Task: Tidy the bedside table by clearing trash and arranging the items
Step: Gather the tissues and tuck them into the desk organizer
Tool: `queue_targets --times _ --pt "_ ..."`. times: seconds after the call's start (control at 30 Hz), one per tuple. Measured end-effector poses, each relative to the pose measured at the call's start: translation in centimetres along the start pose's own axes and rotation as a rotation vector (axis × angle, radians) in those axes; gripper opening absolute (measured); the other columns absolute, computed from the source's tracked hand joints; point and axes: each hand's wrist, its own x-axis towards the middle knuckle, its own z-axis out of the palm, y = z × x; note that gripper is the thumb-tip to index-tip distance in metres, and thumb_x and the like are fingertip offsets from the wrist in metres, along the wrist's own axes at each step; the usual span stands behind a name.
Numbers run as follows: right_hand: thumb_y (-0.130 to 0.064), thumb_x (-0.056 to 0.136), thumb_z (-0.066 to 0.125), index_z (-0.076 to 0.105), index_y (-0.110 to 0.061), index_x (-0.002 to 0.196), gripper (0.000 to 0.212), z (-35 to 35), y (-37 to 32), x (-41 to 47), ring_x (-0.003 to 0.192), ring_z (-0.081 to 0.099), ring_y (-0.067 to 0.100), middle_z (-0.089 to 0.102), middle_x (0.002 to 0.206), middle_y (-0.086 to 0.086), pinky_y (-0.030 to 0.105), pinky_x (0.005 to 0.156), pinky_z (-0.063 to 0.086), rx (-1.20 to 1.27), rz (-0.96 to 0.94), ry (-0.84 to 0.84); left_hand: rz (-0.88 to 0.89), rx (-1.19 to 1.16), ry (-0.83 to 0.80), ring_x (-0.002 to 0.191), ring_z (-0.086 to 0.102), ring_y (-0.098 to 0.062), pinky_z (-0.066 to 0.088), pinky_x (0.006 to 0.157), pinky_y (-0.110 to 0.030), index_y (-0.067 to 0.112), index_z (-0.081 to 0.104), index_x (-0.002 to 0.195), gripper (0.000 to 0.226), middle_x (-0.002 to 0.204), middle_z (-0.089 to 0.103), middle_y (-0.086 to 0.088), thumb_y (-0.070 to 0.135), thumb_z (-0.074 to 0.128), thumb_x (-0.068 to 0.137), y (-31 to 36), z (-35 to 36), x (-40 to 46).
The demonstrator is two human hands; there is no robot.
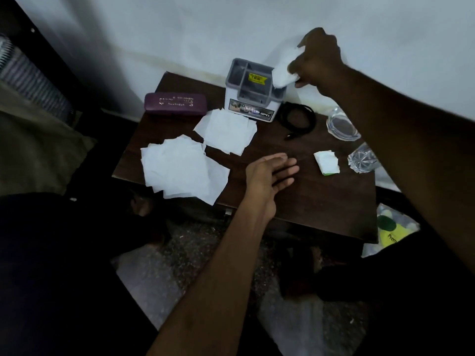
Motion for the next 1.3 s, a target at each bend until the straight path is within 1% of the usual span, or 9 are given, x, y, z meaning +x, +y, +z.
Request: queue_targets --times 0.3,0.4,0.5,0.67,0.8,0.93,1.07,1.2,1.3 --pt "-0.001 0.085 0.078 0.056 -0.01 0.105 0.032 2.1 0.6 1.4 0.086 0.078 0.042 0.069 0.107 0.02 0.032 0.061 0.062 -0.183 -0.021 -0.114 0.006 -0.013 0.009 0.094 0.077 -0.022 0.058 0.077 -0.029 0.005 0.069 0.122 0.023 0.125 0.077 -0.02 0.008 0.057 0.103 -0.1 -0.6 0.2" --pt "-0.011 0.079 0.081 0.059 -0.008 0.104 0.033 2.6 0.6 1.8 0.096 0.077 0.04 0.069 0.104 0.019 0.017 0.051 0.057 -0.237 -0.065 -0.11 -0.001 0.002 0.002 0.099 0.077 -0.023 0.059 0.078 -0.029 0.001 0.067 0.129 0.029 0.125 0.077 -0.021 0.008 0.058 0.103 0.0 -0.5 0.0" --pt "-0.017 0.085 0.072 0.06 -0.001 0.119 0.04 3.4 1.7 1.6 0.119 0.063 0.039 0.065 0.124 0.022 0.038 0.09 0.052 -0.371 -0.204 0.002 0.016 0.024 0.004 0.1 0.076 -0.025 0.058 0.076 -0.028 -0.001 0.066 0.13 0.029 0.125 0.077 -0.022 0.007 0.059 0.103 0.5 -0.7 -0.1" --pt "-0.029 0.095 0.06 0.061 -0.002 0.124 0.039 3.1 3.4 -1.5 0.121 0.057 0.037 0.061 0.127 0.021 0.039 0.096 0.036 -0.39 -0.378 0.134 0.107 0.135 0.031 0.079 0.075 -0.018 0.057 0.064 -0.024 0.006 0.071 0.114 0.015 0.1 0.08 -0.012 0.005 0.062 0.101 3.0 -2.6 0.0" --pt "-0.024 0.097 0.048 0.063 -0.003 0.121 0.034 3.3 3.4 -7.3 0.11 0.062 0.029 0.063 0.12 0.016 0.031 0.09 0.038 -0.189 -0.415 0.443 0.399 0.163 0.304 0.056 0.067 -0.017 0.05 0.05 -0.024 0.006 0.073 0.096 0.014 0.08 0.076 -0.012 -0.003 0.063 0.092 8.0 -7.7 0.2" --pt "-0.014 0.093 0.06 0.065 -0.007 0.113 0.022 9.1 4.9 -15.7 0.105 0.065 0.031 0.068 0.112 0.014 0.04 0.091 0.051 -0.092 -0.322 0.174 0.669 0.414 0.68 0.071 0.07 -0.01 0.051 0.057 -0.016 0.002 0.074 0.106 0.022 0.095 0.076 -0.009 -0.001 0.07 0.085 13.2 -14.3 -0.5" --pt "-0.014 0.091 0.072 0.065 -0.008 0.115 0.026 14.4 4.6 -20.7 0.113 0.062 0.03 0.065 0.12 0.013 0.039 0.096 0.051 -0.05 -0.258 0.003 0.579 0.926 0.696 0.092 0.066 -0.008 0.048 0.063 -0.009 0.01 0.071 0.115 0.034 0.109 0.071 0.001 0.018 0.082 0.084 14.5 -18.8 0.3" --pt "-0.018 0.093 0.073 0.064 -0.007 0.123 0.033 15.9 2.8 -21.9 0.118 0.06 0.03 0.062 0.125 0.014 0.038 0.097 0.05 -0.018 -0.219 0.018 0.48 1.149 0.648 0.096 0.074 -0.022 0.065 0.083 -0.042 0.009 0.077 0.101 0.043 0.107 0.076 -0.005 0.031 0.088 0.066 13.9 -19.9 0.5" --pt "-0.021 0.091 0.076 0.063 -0.004 0.124 0.039 16.8 1.8 -22.5 0.115 0.062 0.031 0.061 0.124 0.016 0.04 0.097 0.052 -0.032 -0.214 -0.006 0.46 1.261 0.611 0.111 0.071 -0.028 0.063 0.093 -0.049 0.014 0.077 0.114 0.06 0.123 0.071 -0.008 0.038 0.087 0.06 13.4 -19.5 1.0"
